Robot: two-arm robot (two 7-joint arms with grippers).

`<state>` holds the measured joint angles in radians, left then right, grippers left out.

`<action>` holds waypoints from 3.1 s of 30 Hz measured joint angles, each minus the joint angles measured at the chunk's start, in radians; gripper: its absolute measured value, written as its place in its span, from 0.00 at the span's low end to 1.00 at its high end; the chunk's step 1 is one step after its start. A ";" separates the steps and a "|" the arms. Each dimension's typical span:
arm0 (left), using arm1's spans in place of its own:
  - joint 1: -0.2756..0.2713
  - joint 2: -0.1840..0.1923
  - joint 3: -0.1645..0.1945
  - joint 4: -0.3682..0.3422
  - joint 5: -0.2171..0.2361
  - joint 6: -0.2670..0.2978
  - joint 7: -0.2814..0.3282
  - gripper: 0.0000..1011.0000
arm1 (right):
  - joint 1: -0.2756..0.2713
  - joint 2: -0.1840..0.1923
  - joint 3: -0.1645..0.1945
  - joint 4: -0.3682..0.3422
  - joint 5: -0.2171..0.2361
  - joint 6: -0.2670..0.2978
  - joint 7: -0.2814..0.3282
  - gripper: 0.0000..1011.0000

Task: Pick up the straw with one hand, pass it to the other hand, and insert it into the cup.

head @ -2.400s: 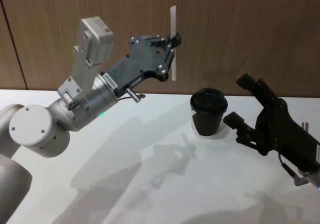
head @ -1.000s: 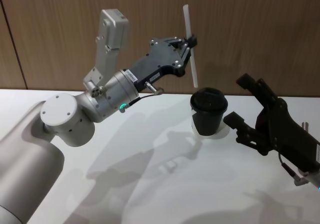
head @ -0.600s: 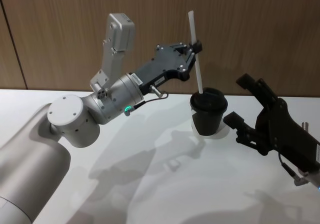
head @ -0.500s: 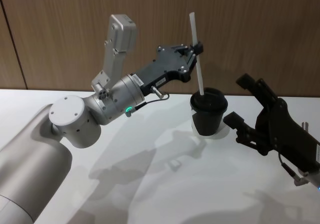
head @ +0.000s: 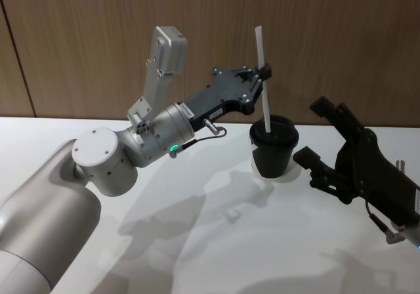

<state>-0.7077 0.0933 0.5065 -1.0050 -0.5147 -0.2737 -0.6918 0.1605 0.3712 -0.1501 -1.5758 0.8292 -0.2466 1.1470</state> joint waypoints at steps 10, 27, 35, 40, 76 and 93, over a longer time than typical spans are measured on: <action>-0.006 -0.011 -0.001 0.022 0.015 -0.009 0.003 0.01 | 0.000 0.000 0.000 0.000 0.000 0.000 0.000 0.99; -0.008 -0.028 -0.004 0.044 0.030 -0.006 0.010 0.01 | 0.000 0.000 0.000 0.000 0.000 0.000 0.000 0.99; -0.007 -0.034 -0.005 0.058 0.039 0.002 0.021 0.01 | 0.000 0.000 0.000 0.000 0.000 0.000 0.000 0.99; -0.006 -0.039 -0.008 0.070 0.047 0.006 0.034 0.01 | 0.000 0.000 0.000 0.000 0.000 0.000 0.000 0.99; -0.002 -0.050 -0.015 0.094 0.064 0.013 0.063 0.93 | 0.000 0.000 0.000 0.000 0.000 0.000 0.000 0.99; -0.001 -0.050 -0.015 0.094 0.066 0.013 0.064 0.99 | 0.002 0.001 -0.001 0.000 0.000 0.000 0.000 0.99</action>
<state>-0.7083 0.0432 0.4915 -0.9105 -0.4484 -0.2610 -0.6280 0.1624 0.3725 -0.1512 -1.5754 0.8291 -0.2469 1.1468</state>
